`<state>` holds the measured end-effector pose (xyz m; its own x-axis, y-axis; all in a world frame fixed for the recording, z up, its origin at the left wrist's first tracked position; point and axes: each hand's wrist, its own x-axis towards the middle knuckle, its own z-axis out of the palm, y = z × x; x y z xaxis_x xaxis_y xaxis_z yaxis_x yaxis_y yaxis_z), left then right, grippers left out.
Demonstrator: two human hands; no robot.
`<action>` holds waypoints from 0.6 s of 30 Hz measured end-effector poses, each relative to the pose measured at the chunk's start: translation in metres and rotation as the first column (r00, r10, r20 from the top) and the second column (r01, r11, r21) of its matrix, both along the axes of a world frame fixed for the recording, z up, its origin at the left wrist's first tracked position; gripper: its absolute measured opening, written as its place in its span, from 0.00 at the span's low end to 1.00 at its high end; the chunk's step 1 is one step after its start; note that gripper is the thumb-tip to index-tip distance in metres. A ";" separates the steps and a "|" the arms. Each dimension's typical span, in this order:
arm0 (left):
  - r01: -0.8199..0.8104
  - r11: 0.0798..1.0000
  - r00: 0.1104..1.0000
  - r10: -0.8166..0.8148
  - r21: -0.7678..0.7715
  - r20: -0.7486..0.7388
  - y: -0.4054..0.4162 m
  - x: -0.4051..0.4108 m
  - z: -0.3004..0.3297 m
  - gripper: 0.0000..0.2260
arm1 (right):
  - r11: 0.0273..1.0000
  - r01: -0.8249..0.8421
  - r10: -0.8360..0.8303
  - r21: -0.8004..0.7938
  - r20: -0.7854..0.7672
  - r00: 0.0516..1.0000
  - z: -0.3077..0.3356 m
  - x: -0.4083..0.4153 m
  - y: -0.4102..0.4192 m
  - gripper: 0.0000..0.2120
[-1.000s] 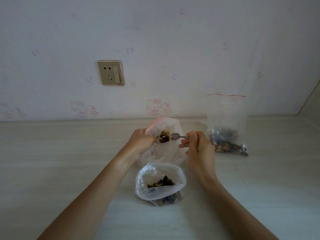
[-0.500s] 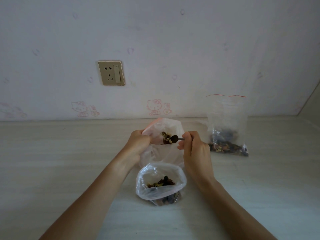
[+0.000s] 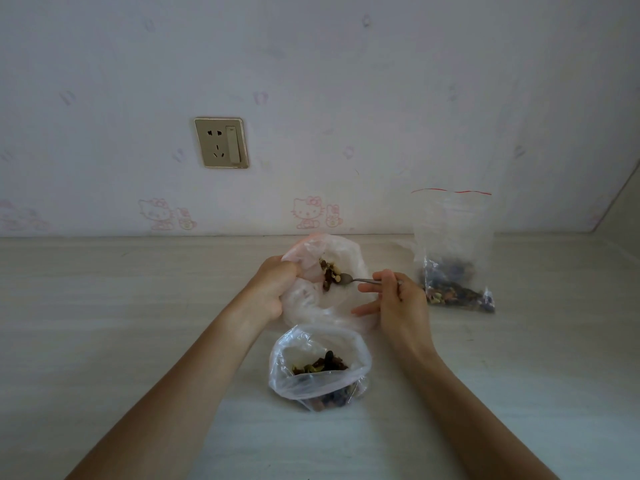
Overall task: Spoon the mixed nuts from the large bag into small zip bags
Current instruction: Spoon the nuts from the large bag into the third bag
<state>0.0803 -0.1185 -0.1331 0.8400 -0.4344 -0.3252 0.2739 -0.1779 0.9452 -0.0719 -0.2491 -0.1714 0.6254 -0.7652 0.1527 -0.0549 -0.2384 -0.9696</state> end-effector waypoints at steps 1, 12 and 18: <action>0.010 1.000 1.000 -0.010 -0.010 -0.014 0.000 -0.001 0.001 0.06 | 1.000 -0.007 0.007 0.007 -0.002 1.000 0.000 0.000 0.000 0.16; 0.148 0.967 0.974 -0.179 0.208 0.140 0.003 0.006 -0.005 0.08 | 0.996 -0.034 0.034 0.085 0.002 0.999 0.003 0.002 -0.003 0.16; 0.128 0.934 0.940 -0.221 0.333 0.260 0.004 0.011 -0.003 0.08 | 0.980 -0.030 0.023 0.198 0.040 0.999 0.005 -0.001 -0.007 0.17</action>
<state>0.0918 -0.1149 -0.1360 0.8369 -0.5007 -0.2214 -0.0643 -0.4914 0.8686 -0.0726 -0.2557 -0.1660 0.6425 -0.7659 0.0231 -0.0137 -0.0417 -0.9990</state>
